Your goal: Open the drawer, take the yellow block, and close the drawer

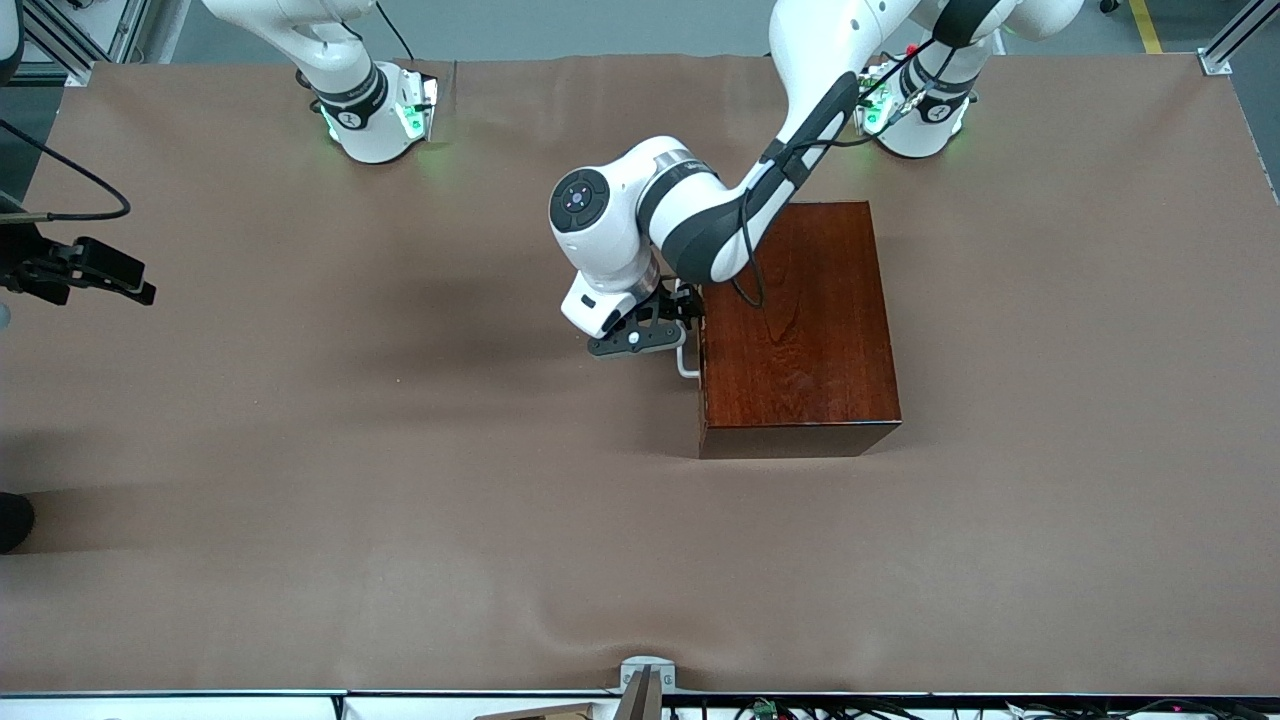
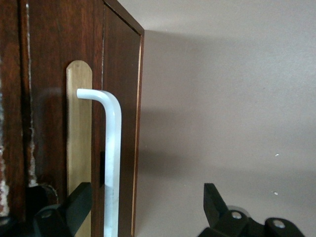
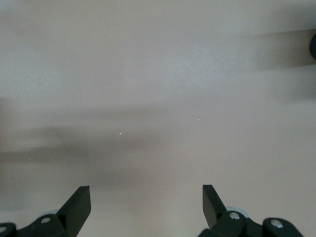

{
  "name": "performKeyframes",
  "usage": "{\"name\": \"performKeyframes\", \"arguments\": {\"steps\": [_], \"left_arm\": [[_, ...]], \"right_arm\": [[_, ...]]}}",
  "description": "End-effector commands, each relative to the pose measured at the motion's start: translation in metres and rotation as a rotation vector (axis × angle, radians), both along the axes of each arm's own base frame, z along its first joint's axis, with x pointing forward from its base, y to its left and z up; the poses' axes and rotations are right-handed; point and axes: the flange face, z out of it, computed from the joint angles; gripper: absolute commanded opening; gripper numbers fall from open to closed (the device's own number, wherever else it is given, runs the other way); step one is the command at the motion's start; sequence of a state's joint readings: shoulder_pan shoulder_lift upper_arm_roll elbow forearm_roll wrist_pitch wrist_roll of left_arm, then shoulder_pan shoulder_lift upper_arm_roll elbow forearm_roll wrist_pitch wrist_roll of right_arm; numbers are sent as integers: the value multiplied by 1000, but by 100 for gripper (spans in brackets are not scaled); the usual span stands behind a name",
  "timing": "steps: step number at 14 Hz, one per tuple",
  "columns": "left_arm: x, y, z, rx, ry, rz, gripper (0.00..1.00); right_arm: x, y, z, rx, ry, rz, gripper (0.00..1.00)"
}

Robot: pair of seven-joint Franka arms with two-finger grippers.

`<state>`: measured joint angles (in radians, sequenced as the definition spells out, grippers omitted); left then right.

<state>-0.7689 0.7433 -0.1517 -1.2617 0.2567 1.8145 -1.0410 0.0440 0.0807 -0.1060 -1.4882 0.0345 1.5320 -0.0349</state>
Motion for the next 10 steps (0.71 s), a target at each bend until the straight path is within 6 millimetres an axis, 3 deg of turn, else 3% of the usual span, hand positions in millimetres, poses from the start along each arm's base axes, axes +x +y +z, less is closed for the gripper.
{"name": "performKeyframes", "arguments": {"steps": [1,10], "left_arm": [[-5,-11,-10,5,20,-20,100],[-14,-27,-19,-30,0,-41,100]], "right_arm": [[-8,0,7,-9,-9,7,100],[-7,0,8,-9,-12,5,100]]}}
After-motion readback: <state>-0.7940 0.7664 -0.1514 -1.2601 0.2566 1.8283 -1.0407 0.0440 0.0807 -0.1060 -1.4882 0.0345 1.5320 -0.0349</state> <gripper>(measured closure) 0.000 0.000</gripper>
